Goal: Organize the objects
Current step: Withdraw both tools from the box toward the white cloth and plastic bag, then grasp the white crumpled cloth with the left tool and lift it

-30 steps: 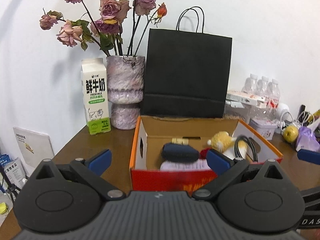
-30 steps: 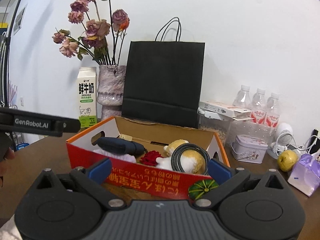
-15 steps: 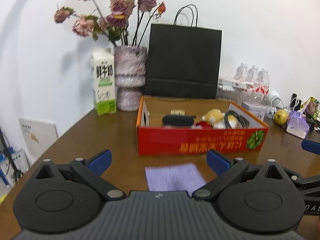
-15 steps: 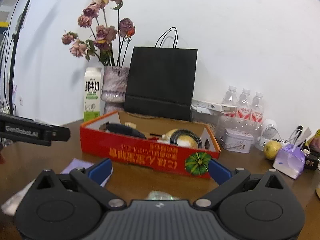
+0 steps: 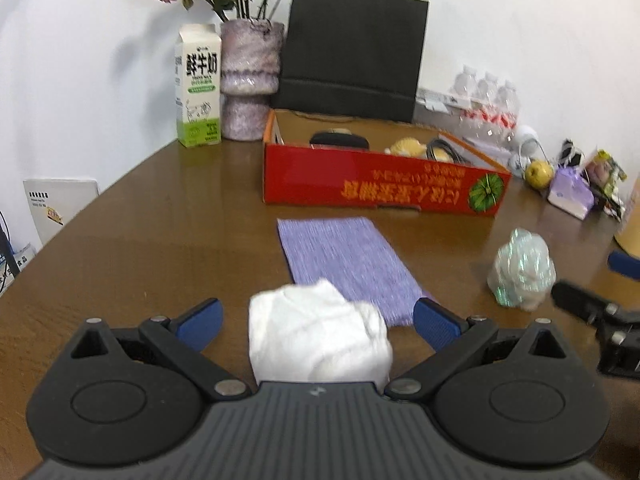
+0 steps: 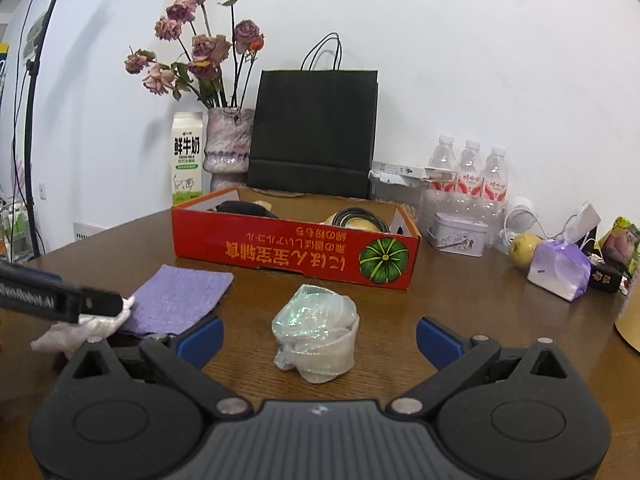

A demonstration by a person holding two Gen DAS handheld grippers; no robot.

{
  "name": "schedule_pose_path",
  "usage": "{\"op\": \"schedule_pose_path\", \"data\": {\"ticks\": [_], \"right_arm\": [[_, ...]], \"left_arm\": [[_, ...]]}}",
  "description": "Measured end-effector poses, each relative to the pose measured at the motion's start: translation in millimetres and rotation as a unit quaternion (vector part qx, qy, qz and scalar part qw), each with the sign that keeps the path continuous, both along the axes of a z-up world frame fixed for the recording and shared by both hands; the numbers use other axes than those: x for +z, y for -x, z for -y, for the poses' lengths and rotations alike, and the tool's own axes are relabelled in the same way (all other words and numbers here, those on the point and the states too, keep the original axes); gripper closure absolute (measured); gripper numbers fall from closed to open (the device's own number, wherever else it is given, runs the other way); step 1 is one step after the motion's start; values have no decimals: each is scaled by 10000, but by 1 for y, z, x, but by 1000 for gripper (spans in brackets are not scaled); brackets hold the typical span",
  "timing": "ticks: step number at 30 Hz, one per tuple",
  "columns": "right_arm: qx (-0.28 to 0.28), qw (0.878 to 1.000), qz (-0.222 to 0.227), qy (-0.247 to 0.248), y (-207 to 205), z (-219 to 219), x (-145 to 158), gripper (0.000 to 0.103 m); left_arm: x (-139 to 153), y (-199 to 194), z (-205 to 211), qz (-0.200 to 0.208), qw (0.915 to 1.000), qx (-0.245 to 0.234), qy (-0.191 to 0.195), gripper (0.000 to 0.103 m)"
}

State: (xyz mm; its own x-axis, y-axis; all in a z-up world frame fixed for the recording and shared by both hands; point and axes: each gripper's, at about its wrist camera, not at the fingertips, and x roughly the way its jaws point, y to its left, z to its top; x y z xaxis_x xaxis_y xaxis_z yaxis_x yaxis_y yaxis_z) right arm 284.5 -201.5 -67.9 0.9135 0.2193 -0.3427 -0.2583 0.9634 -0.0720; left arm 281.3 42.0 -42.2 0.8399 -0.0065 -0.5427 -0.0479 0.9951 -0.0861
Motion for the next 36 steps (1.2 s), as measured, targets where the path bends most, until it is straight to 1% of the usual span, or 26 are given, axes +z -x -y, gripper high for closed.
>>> {"op": "schedule_pose_path", "data": {"ticks": [3,7,14,17,20,21,22,23,24,25,28,30,33,36], "right_arm": [[-33,10000,42,-48,7,3,1,0],[-89,9999,64,-127,10,6,2,0],[-15,10000,72,-24,13,3,3,0],[-11,10000,60,-24,14,2,2,0],[-1,10000,29,-17,14,2,2,0],[3,10000,20,-6,14,2,2,0],[8,10000,15,7,14,1,2,0],[15,10000,11,16,14,1,2,0],[20,10000,8,27,14,1,2,0],[22,10000,3,39,14,1,2,0],[24,10000,-15,72,13,0,1,0],[19,9999,-28,104,13,-2,1,0],[20,9998,-35,170,13,-5,1,0],[63,9997,-56,250,13,-8,0,0]], "left_arm": [[-6,0,1,-162,9998,12,66,0],[-13,-6,-7,-402,9986,126,319,0],[-15,-6,-9,-419,9985,187,292,0],[-14,-4,-11,-392,9983,186,386,0],[-13,0,-11,-338,9984,218,402,11],[-13,1,-11,-309,9984,208,425,22],[-12,2,-12,-271,9984,209,450,27],[-12,3,-12,-256,9983,214,474,27],[-11,4,-13,-234,9982,218,506,33],[-11,5,-14,-211,9980,225,548,43],[-8,9,-15,-65,9979,286,585,47],[-5,15,-15,144,9979,268,565,48],[1,23,-10,412,9980,259,396,48],[4,29,-10,545,9977,277,299,48]]}}
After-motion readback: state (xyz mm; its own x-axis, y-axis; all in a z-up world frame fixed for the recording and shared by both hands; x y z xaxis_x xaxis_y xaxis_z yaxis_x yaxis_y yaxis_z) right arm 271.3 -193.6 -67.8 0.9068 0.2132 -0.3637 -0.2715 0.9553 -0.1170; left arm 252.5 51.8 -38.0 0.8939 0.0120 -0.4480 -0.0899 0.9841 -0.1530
